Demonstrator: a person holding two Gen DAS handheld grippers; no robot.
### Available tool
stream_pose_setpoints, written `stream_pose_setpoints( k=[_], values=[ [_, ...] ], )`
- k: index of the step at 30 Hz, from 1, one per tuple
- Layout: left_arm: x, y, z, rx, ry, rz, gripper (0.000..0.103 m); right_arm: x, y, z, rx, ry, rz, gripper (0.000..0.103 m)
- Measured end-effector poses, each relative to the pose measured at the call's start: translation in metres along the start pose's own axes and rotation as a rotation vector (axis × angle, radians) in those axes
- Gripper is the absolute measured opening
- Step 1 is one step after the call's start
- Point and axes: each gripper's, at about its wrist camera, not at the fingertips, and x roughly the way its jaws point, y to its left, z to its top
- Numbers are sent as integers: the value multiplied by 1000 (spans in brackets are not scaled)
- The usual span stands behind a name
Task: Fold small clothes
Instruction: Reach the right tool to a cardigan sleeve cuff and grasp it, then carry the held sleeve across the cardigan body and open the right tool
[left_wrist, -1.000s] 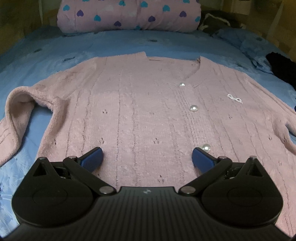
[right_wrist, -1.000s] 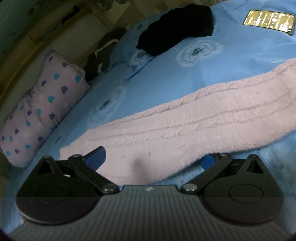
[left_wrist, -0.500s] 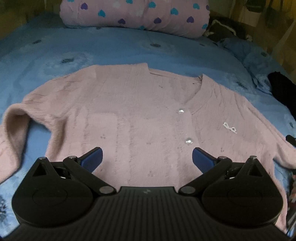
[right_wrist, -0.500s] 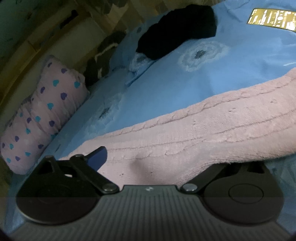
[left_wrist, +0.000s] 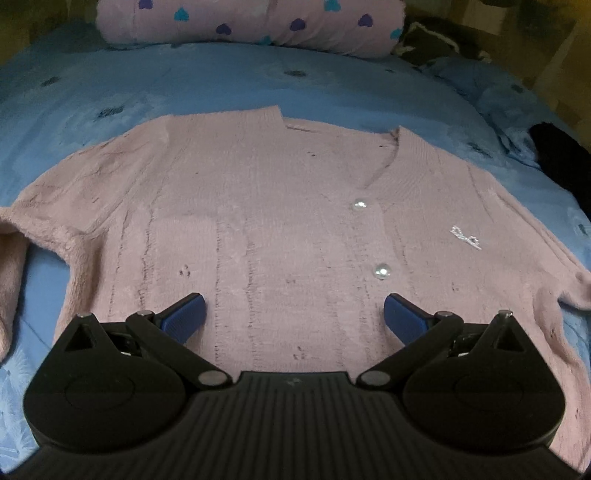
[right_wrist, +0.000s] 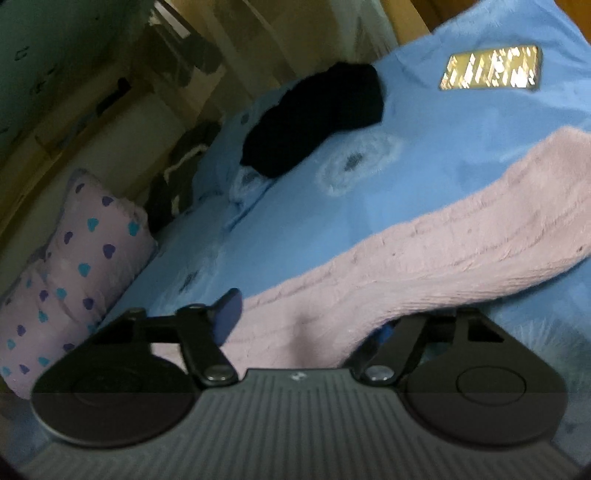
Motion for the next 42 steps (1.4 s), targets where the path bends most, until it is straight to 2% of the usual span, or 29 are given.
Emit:
stream_pose_setpoints(
  k=[1, 2, 5, 8, 12, 21, 29, 36, 42],
  values=[
    [0, -1, -1, 9, -1, 0, 103, 1, 3, 1, -26, -9, 3, 43],
    [-1, -3, -2, 16, -1, 1, 103, 2, 7, 2, -55, -16, 5, 32],
    [-1, -4, -4, 21, 0, 2, 103, 1, 20, 7, -129, -33, 34, 19],
    [-4, -3, -3, 20, -6, 0, 103, -4, 35, 12, -198, -59, 89, 14],
    [-12, 0, -1, 24, -36, 5, 103, -10, 58, 16, -286, -77, 166, 11],
    [-20, 13, 8, 11, -62, 71, 103, -29, 132, 4, -512, -106, 350, 11],
    [-23, 29, 13, -45, -65, 104, 103, -36, 194, -42, -706, -41, 510, 11],
    [-24, 36, 15, -66, -64, 113, 103, -24, 219, -104, -834, 118, 589, 11],
    [-23, 38, 16, -73, -62, 114, 103, -9, 220, -148, -891, 260, 585, 12]
  ],
)
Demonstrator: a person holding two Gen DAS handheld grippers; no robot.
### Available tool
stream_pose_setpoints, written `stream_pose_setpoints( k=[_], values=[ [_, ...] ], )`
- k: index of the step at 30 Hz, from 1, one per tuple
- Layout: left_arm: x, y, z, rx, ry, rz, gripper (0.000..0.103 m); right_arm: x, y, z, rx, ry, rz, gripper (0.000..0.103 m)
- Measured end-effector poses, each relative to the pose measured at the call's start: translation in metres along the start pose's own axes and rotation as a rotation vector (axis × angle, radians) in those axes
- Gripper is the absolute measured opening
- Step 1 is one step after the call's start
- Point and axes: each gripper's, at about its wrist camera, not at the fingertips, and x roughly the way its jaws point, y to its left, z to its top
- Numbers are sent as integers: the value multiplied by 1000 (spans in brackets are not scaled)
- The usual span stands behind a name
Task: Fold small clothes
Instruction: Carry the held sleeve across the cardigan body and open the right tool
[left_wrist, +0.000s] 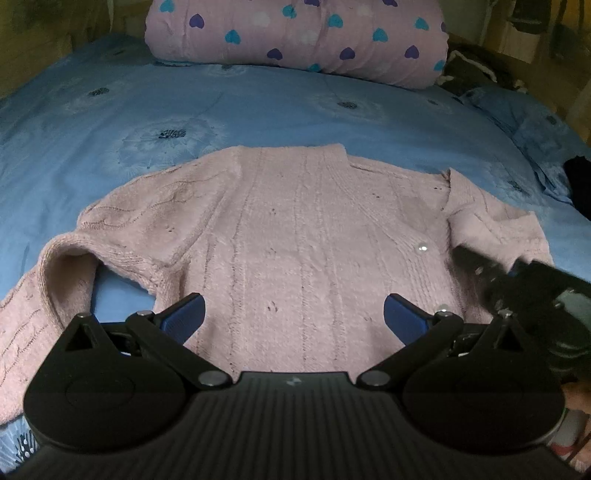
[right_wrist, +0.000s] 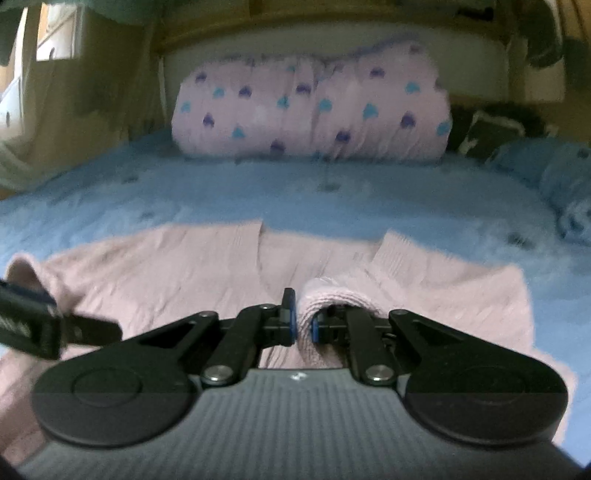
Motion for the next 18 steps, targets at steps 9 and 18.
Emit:
stream_pose_setpoints(
  k=[9, 18],
  values=[
    [4, -3, -2, 7, 7, 5, 103, 10, -8, 0, 113, 194, 76, 42],
    [-5, -28, -17, 64, 1, -20, 103, -62, -26, 21, 127, 149, 201, 62]
  ],
)
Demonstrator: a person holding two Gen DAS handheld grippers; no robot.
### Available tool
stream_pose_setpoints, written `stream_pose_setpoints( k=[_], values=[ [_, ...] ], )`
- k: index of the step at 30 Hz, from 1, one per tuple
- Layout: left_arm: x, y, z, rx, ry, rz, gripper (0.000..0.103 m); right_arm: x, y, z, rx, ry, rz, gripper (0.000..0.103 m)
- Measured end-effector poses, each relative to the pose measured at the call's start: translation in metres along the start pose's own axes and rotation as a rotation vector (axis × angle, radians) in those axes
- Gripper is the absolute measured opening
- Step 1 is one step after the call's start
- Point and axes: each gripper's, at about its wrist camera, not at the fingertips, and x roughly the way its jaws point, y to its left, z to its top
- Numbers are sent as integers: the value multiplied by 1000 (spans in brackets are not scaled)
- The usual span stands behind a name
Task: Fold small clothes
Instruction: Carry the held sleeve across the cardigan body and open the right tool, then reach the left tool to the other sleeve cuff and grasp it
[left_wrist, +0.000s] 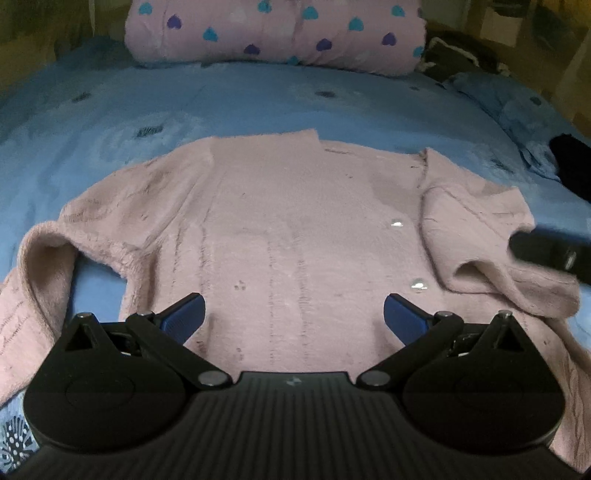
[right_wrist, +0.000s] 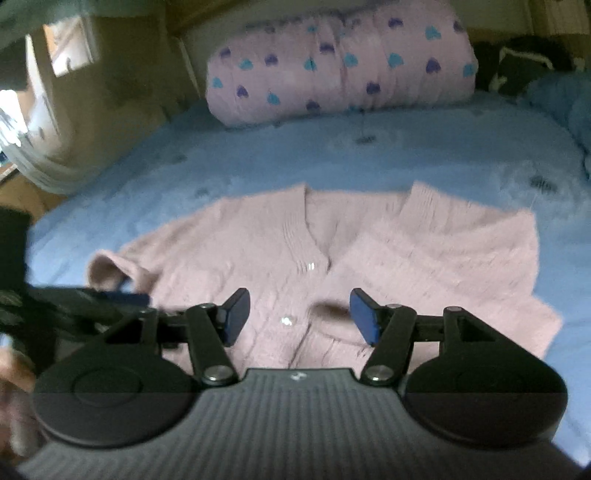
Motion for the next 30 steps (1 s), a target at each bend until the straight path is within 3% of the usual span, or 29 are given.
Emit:
stream_pose_setpoints(
  k=[9, 14, 21, 26, 30],
  values=[
    [-29, -67, 6, 63, -56, -105, 103, -30, -66, 12, 26, -121, -69, 62],
    [-30, -120, 8, 131, -82, -129, 103, -31, -102, 15, 99, -96, -176, 62],
    [-26, -188, -3, 223, -107, -197, 103, -51, -131, 14, 211, -73, -233, 62],
    [-5, -219, -13, 299, -84, -185, 103, -51, -151, 11, 248, -27, -309, 62],
    [8, -246, -23, 400, -117, -132, 103, -59, -168, 14, 299, -48, -328, 62]
  ],
)
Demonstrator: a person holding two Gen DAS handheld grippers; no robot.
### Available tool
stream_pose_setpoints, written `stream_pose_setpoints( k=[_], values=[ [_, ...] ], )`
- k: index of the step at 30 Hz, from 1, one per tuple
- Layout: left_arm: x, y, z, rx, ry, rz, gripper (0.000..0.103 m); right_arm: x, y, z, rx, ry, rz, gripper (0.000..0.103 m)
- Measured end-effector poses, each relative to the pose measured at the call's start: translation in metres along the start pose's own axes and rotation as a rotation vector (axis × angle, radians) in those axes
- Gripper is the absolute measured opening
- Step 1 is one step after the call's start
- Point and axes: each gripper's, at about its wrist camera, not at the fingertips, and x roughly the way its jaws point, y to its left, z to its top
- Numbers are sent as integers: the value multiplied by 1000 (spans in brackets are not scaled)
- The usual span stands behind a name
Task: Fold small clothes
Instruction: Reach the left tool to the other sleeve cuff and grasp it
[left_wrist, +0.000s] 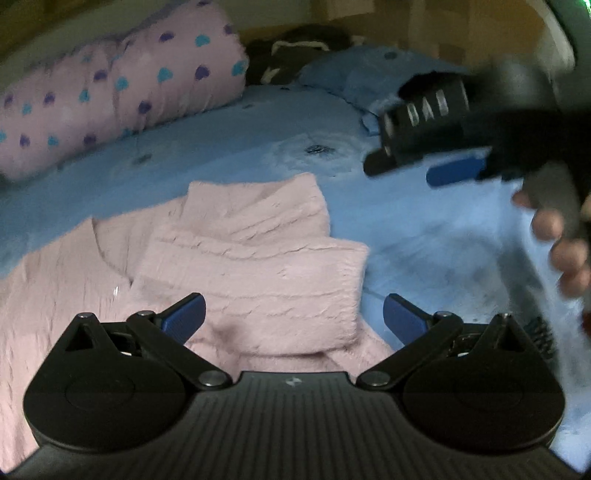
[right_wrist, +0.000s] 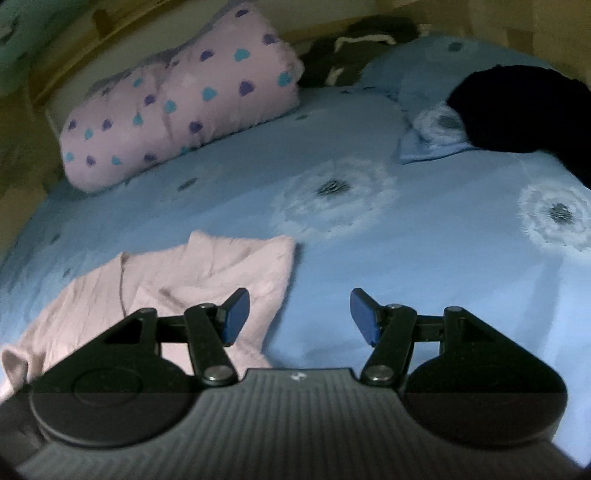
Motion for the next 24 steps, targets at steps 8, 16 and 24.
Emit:
stream_pose_setpoints(
  k=[8, 16, 24],
  values=[
    [30, -38, -4, 143, 6, 71, 88, -9, -12, 3, 60, -17, 23, 62],
    [18, -10, -3, 45, -41, 16, 36, -9, -10, 5, 49, -16, 26, 62],
    [-3, 13, 1, 7, -105, 69, 19, -7, -6, 3, 25, -8, 28, 62]
  ],
)
